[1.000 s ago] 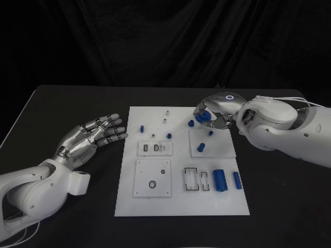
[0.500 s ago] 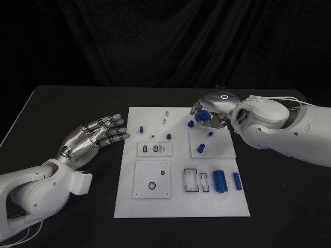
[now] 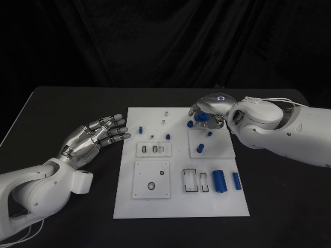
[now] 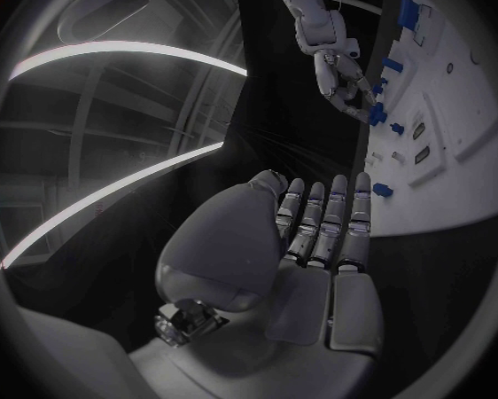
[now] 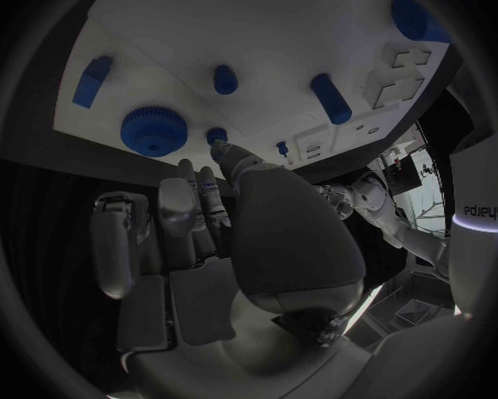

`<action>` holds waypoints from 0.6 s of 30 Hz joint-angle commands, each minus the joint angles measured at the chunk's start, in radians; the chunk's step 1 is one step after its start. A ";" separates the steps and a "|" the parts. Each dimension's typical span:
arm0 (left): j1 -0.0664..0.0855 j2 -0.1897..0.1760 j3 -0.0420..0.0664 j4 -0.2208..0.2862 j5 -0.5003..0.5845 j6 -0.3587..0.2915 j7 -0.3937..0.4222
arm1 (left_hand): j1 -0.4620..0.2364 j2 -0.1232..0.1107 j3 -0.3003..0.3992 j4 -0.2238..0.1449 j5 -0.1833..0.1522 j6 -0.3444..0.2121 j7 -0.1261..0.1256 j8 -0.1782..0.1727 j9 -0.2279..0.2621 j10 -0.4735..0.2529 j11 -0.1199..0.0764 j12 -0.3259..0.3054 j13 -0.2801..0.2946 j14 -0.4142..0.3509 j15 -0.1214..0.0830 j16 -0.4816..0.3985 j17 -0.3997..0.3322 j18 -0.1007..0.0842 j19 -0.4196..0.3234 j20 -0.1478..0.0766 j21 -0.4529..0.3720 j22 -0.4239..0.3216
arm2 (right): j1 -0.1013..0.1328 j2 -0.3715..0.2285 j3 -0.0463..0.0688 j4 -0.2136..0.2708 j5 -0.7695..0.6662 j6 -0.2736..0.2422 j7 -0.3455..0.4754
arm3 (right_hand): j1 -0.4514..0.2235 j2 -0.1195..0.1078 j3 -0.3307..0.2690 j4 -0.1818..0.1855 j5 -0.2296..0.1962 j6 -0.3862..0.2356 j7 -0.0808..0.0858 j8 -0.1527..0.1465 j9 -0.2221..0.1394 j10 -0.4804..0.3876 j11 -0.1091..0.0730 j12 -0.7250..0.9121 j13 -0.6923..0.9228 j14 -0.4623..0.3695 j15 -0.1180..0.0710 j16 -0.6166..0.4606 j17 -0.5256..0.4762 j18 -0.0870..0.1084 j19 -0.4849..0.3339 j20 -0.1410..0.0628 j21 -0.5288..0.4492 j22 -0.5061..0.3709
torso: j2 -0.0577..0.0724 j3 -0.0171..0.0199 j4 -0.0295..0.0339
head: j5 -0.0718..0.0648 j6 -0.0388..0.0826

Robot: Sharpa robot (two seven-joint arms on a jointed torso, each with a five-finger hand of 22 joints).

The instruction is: Assemble the parts on the task board

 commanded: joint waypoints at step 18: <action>0.003 0.009 0.000 -0.011 0.005 0.030 0.218 | 0.011 0.002 0.011 -0.002 0.004 0.004 0.007 -0.003 0.001 -0.001 0.014 -0.003 -0.001 0.001 0.012 -0.002 -0.001 -0.014 -0.008 0.003 -0.005 -0.003 | -0.038 0.055 0.001 -0.064 -0.009 -0.011 0.044 | 0.004 0.009 0.024 -0.005 0.007 0.032 0.000 -0.017 0.008 0.045 -0.004 -0.033 -0.007 0.020 -0.002 0.021 0.037 -0.024 0.015 0.000 0.011 0.150 | 0.000 0.0048 -0.0133 | 0.010 -0.004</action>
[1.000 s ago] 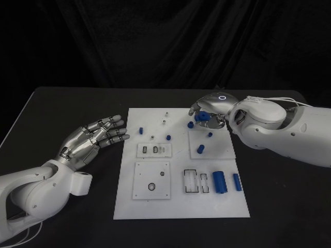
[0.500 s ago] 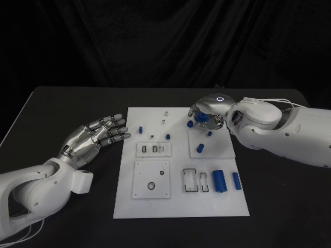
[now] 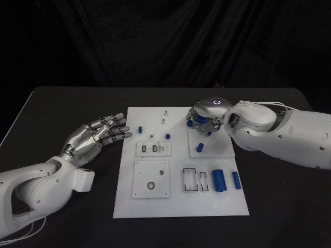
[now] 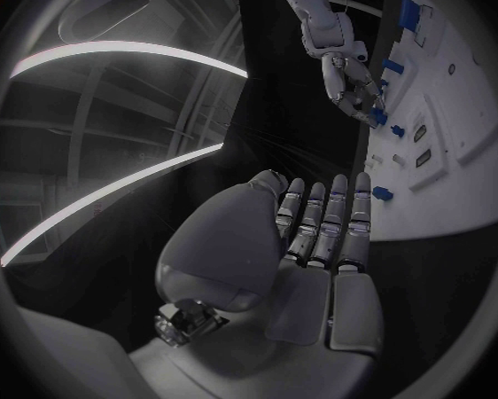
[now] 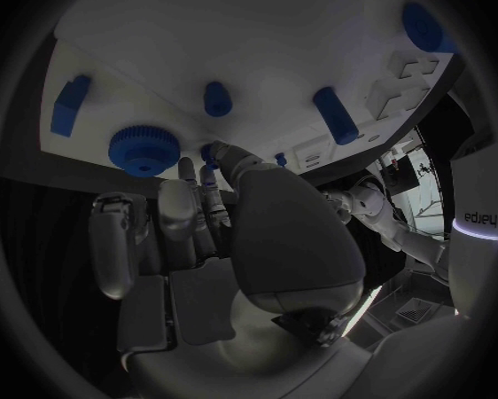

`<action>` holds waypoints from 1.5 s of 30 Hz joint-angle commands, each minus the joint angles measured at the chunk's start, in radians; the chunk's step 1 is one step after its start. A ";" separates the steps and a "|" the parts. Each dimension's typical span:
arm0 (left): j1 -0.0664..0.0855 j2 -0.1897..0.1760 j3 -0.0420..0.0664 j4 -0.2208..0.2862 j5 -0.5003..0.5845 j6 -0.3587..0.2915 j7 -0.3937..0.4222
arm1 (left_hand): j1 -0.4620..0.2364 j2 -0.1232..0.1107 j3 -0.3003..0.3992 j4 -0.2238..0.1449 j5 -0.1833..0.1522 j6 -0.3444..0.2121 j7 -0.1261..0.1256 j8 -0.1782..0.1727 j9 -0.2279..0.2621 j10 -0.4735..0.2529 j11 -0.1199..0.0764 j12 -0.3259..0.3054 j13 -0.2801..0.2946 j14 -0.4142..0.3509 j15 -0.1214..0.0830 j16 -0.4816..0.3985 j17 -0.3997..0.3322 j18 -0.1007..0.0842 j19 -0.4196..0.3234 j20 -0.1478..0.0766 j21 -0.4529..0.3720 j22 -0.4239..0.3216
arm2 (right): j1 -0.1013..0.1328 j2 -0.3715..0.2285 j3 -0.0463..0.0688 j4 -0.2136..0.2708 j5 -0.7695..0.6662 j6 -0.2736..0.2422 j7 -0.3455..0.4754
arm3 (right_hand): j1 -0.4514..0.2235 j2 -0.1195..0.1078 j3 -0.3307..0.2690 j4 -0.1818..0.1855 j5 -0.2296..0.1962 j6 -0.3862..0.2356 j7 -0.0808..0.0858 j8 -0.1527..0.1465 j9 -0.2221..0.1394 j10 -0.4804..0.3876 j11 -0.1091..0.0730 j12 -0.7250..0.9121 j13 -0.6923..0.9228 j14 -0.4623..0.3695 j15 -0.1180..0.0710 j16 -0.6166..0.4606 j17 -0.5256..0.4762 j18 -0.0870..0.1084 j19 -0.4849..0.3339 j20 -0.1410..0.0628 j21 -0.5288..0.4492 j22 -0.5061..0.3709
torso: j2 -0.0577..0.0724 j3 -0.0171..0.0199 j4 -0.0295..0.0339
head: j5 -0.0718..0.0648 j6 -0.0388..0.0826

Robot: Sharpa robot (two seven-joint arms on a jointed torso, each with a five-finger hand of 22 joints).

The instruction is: Assemble the parts on the task board

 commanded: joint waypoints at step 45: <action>0.002 0.016 -0.003 -0.026 0.012 0.032 0.198 | 0.012 0.001 0.017 -0.004 0.001 -0.002 0.011 -0.005 0.000 -0.001 0.019 -0.004 -0.001 -0.003 0.016 -0.001 -0.001 -0.021 -0.009 0.001 -0.006 -0.003 | 0.046 0.115 0.008 -0.088 0.007 -0.045 0.043 | -0.014 0.050 -0.010 -0.018 -0.041 0.224 -0.007 0.102 0.177 0.275 -0.061 -0.166 -0.003 0.048 -0.054 0.018 0.067 -0.020 0.051 -0.053 0.020 0.197 | 0.001 0.0049 -0.0146 | 0.041 0.003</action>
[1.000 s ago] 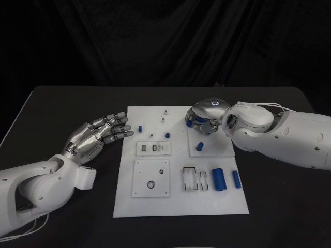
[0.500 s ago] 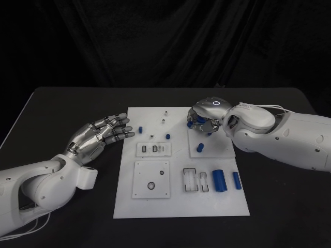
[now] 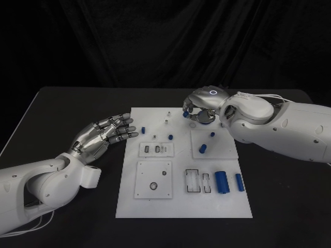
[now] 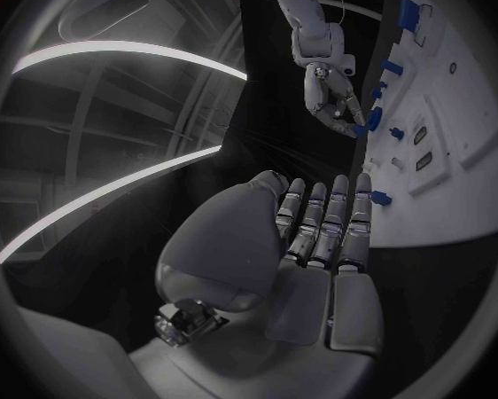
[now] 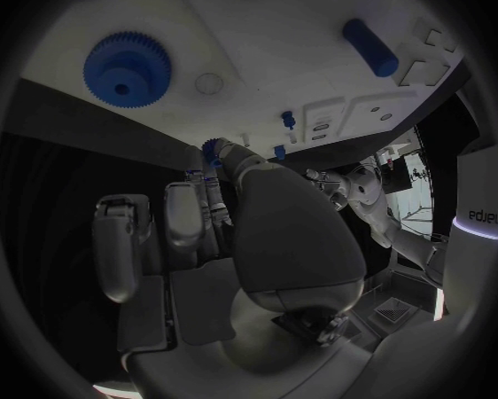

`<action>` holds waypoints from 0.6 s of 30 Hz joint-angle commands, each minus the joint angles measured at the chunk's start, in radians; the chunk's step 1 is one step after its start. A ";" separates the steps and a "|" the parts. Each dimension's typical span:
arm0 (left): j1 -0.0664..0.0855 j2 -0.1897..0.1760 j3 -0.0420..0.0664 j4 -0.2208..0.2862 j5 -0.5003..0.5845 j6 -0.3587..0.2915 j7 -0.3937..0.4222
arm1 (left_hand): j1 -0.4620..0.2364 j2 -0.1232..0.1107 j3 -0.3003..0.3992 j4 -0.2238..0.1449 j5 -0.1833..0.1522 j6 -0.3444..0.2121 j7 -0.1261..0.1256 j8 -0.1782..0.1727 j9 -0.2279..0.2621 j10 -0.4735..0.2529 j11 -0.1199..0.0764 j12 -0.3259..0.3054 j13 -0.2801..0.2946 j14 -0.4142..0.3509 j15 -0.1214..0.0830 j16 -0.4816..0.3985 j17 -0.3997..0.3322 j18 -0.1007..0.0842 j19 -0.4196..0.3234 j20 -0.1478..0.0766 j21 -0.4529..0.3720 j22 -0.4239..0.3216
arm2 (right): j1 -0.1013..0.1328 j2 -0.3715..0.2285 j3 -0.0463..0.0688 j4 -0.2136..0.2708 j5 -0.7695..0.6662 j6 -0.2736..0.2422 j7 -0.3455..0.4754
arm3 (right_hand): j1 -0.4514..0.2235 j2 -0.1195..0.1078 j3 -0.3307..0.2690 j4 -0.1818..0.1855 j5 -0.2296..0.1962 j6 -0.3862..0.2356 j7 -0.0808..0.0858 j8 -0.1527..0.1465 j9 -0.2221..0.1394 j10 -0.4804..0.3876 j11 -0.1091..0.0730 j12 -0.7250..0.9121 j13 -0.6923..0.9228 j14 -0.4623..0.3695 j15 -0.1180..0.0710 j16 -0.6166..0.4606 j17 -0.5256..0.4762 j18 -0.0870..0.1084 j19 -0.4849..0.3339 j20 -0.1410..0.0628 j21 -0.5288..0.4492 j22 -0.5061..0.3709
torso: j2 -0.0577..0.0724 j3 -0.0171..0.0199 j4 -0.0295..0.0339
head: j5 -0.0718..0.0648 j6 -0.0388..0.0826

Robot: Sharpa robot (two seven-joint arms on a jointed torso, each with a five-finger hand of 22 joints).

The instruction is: Assemble the parts on the task board

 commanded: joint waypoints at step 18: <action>0.002 0.006 0.000 0.004 0.009 0.006 0.199 | 0.013 0.000 0.006 0.000 0.002 0.003 0.009 -0.005 0.000 0.003 0.008 -0.004 -0.001 0.001 0.006 0.000 -0.001 -0.014 -0.008 0.000 -0.006 -0.001 | -0.025 0.139 0.012 -0.188 0.039 0.010 0.031 | -0.010 0.009 -0.009 -0.001 0.001 0.025 -0.031 0.020 0.146 0.009 0.006 -0.025 0.000 0.004 -0.004 -0.001 0.011 -0.021 0.050 -0.003 0.006 0.202 | 0.006 -0.0023 0.0039 | 0.004 0.000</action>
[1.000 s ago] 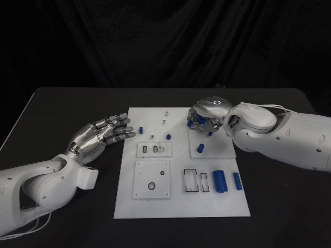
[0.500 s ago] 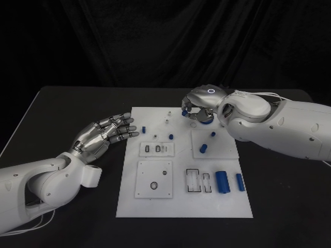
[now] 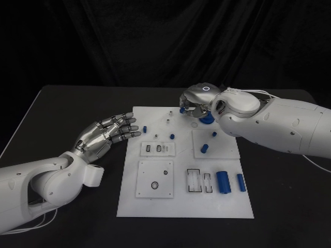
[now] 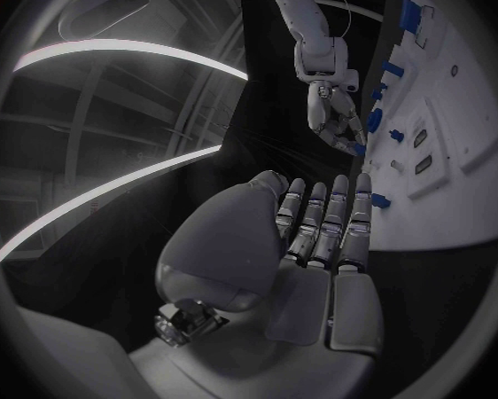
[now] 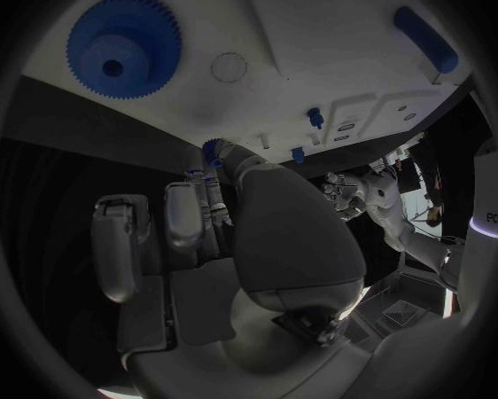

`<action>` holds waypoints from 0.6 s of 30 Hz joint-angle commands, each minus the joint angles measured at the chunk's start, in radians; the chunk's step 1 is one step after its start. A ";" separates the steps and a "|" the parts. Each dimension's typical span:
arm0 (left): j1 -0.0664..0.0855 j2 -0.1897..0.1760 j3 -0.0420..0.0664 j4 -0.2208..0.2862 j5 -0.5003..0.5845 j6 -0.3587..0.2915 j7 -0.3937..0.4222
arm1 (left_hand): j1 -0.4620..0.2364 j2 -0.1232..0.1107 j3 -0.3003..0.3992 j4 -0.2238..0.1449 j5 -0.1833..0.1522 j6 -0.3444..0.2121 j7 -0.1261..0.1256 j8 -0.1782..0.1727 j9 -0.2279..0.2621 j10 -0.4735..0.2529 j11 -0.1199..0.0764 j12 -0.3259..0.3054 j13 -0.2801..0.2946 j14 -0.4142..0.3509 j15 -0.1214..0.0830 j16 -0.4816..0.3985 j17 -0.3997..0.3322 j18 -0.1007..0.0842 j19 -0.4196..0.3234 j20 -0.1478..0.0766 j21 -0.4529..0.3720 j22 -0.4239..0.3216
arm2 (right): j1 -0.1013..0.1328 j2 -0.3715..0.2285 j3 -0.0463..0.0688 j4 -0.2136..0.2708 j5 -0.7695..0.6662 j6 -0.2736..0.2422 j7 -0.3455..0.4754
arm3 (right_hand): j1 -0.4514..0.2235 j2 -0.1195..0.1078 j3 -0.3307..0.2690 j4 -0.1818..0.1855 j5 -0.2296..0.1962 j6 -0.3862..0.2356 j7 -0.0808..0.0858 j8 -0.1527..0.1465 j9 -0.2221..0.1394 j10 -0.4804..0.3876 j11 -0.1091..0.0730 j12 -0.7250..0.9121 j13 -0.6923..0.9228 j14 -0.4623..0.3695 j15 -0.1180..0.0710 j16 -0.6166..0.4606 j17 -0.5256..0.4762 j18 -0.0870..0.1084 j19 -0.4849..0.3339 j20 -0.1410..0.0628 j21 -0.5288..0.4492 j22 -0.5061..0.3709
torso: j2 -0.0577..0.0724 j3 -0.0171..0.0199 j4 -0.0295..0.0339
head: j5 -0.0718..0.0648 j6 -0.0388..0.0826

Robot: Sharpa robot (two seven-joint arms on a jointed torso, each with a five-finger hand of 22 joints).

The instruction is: Assemble the parts on the task board

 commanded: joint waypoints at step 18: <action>0.002 -0.002 0.000 0.002 0.006 0.005 0.199 | 0.013 0.000 0.006 -0.001 0.002 0.000 0.005 -0.004 0.000 0.000 0.006 -0.004 -0.001 0.001 0.007 0.000 -0.001 -0.014 -0.008 0.000 -0.006 -0.002 | -0.013 0.040 0.007 -0.036 0.007 -0.037 0.025 | -0.010 0.007 -0.009 0.003 -0.004 0.026 -0.030 0.015 0.148 0.008 0.003 -0.008 0.001 0.005 -0.003 0.000 0.005 -0.006 0.053 -0.002 0.008 0.205 | 0.006 -0.0030 0.0027 | -0.004 0.008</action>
